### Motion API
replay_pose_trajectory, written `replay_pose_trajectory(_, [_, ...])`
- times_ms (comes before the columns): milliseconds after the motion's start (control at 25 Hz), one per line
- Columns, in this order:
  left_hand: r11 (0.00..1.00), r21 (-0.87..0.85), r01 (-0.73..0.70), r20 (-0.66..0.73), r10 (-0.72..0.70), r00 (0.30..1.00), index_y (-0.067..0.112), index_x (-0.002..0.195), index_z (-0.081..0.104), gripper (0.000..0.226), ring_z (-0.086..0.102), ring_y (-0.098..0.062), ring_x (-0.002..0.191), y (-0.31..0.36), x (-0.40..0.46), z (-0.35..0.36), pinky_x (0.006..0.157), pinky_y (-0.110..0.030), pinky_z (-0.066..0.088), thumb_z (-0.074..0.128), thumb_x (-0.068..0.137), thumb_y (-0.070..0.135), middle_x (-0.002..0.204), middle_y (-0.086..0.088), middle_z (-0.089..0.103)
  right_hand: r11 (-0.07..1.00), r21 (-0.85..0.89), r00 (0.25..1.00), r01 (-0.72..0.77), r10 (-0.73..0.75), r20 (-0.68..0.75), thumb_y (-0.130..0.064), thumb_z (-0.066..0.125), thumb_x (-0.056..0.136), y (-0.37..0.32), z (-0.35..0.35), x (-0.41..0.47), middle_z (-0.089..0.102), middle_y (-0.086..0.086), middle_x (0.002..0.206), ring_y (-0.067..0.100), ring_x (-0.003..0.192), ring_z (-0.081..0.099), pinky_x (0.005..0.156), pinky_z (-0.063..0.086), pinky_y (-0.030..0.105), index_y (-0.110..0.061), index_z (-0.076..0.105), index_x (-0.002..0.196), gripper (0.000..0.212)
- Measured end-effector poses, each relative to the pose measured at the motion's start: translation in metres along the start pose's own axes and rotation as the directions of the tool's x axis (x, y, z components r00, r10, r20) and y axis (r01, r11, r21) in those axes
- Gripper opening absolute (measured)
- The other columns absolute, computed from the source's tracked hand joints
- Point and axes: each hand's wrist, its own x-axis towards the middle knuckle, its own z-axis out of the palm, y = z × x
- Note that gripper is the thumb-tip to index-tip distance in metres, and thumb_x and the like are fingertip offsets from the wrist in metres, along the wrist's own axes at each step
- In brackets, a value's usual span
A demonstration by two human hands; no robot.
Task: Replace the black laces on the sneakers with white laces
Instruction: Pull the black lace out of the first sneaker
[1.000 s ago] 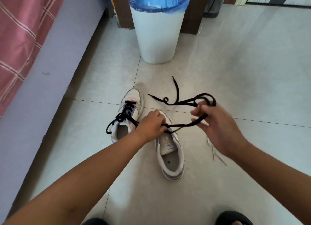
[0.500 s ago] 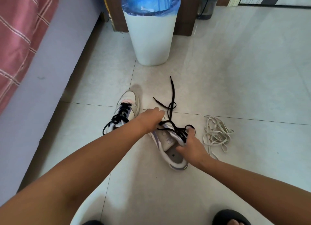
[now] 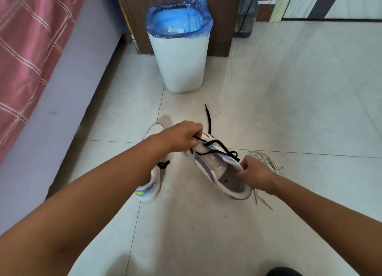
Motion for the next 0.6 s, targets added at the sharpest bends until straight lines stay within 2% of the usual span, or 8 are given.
replay_pose_trajectory(160, [1.0, 0.013, 0.019, 0.072, -0.02, 0.997, 0.009, 0.091, 0.05, 0.014, 0.047, -0.007, 0.066, -0.001, -0.001, -0.014, 0.059, -0.021, 0.038, 0.044, 0.084, -0.002, 0.095, -0.006, 0.052, 0.995, -0.097, 0.995, 0.02, -0.011, 0.099, -0.012, 0.056, 0.086, -0.005, -0.014, 0.002, 0.049, 0.004, 0.077, 0.015, 0.06, 0.046, 0.043, 0.037, 0.022, -0.016, 0.042, 0.078, 0.017])
replay_pose_trajectory(240, [0.976, 0.213, 0.05, 0.082, -0.068, 0.994, 0.007, 0.099, 0.051, 0.014, 0.05, -0.017, 0.078, -0.014, -0.004, -0.029, 0.067, -0.027, 0.04, 0.041, 0.09, 0.003, 0.099, -0.009, 0.053, 0.974, -0.226, 0.99, 0.017, 0.016, 0.142, -0.016, 0.054, 0.088, 0.0, -0.022, 0.001, 0.048, 0.002, 0.078, 0.012, 0.061, 0.047, 0.044, 0.039, 0.021, -0.015, 0.044, 0.082, 0.012])
replay_pose_trajectory(280, [0.93, 0.36, 0.073, 0.074, -0.106, 0.992, 0.007, 0.103, 0.049, 0.015, 0.05, -0.021, 0.081, -0.023, -0.007, -0.039, 0.07, -0.032, 0.041, 0.038, 0.093, 0.006, 0.099, -0.009, 0.052, 0.952, -0.304, 0.991, 0.023, 0.019, 0.136, -0.018, 0.054, 0.089, 0.004, -0.027, 0.0, 0.048, 0.0, 0.079, 0.01, 0.062, 0.046, 0.046, 0.038, 0.02, -0.015, 0.045, 0.084, 0.011])
replay_pose_trajectory(360, [0.786, 0.605, 0.124, 0.028, -0.176, 0.984, 0.007, 0.108, 0.044, 0.016, 0.049, -0.024, 0.076, -0.043, -0.016, -0.064, 0.067, -0.035, 0.04, 0.032, 0.097, 0.008, 0.091, -0.006, 0.045, 0.921, -0.388, 0.996, 0.033, 0.003, 0.091, -0.019, 0.055, 0.087, 0.012, -0.034, -0.001, 0.05, 0.0, 0.083, 0.011, 0.069, 0.046, 0.05, 0.033, 0.018, -0.018, 0.043, 0.08, 0.014])
replay_pose_trajectory(440, [0.72, 0.663, 0.206, -0.051, -0.231, 0.972, 0.008, 0.112, 0.04, 0.018, 0.052, -0.027, 0.076, -0.057, -0.023, -0.088, 0.07, -0.036, 0.045, 0.03, 0.096, 0.007, 0.091, -0.007, 0.046, 0.915, -0.401, 0.997, 0.048, -0.02, 0.074, -0.019, 0.056, 0.086, 0.017, -0.035, 0.002, 0.051, 0.002, 0.089, 0.016, 0.079, 0.047, 0.052, 0.029, 0.017, -0.021, 0.04, 0.075, 0.019])
replay_pose_trajectory(520, [0.701, 0.625, 0.344, -0.158, -0.318, 0.935, 0.008, 0.126, 0.034, 0.028, 0.057, -0.035, 0.102, -0.068, -0.029, -0.116, 0.093, -0.043, 0.045, 0.026, 0.1, 0.012, 0.116, -0.017, 0.054, 0.912, -0.406, 0.995, 0.059, -0.022, 0.094, -0.021, 0.056, 0.087, 0.022, -0.031, 0.003, 0.051, 0.001, 0.089, 0.017, 0.083, 0.048, 0.053, 0.029, 0.015, -0.02, 0.042, 0.08, 0.016])
replay_pose_trajectory(600, [0.633, 0.601, 0.489, -0.252, -0.43, 0.867, 0.006, 0.14, 0.022, 0.04, 0.045, -0.04, 0.124, -0.087, -0.038, -0.152, 0.106, -0.046, 0.034, 0.023, 0.102, 0.016, 0.139, -0.024, 0.042, 0.896, -0.439, 0.994, 0.061, -0.015, 0.107, -0.023, 0.054, 0.088, 0.029, -0.027, 0.003, 0.05, -0.002, 0.086, 0.016, 0.084, 0.049, 0.053, 0.029, 0.014, -0.023, 0.038, 0.076, 0.02])
